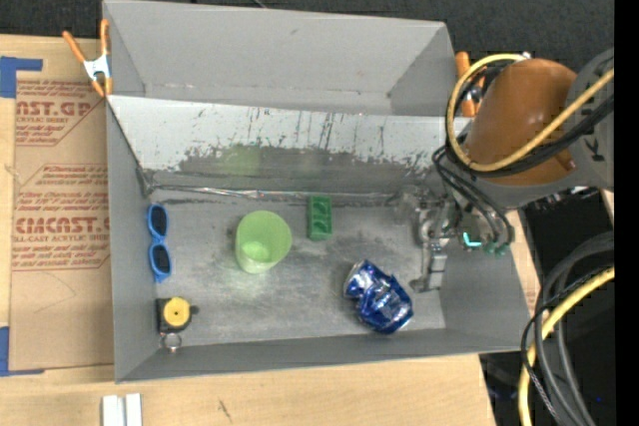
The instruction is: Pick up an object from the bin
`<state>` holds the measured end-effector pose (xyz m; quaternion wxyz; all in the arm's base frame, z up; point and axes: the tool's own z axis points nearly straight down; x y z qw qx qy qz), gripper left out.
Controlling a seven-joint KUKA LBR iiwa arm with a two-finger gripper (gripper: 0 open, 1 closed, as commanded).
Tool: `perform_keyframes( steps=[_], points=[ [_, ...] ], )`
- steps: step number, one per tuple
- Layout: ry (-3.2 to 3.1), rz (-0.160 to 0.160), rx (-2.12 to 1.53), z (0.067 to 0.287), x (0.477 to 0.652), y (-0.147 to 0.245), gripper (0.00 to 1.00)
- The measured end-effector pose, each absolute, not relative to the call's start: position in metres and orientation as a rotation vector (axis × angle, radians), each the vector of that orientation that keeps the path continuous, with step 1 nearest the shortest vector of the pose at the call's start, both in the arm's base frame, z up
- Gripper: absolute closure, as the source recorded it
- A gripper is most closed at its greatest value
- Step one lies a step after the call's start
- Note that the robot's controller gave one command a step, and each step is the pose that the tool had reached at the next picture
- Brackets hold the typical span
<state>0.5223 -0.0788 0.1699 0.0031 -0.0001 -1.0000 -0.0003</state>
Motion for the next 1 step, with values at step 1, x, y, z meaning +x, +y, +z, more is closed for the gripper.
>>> perform_keyframes(
  steps=[1],
  points=[
    [-3.122,-0.002,0.322,0.138,0.4808,-0.0595,0.0]
  ],
)
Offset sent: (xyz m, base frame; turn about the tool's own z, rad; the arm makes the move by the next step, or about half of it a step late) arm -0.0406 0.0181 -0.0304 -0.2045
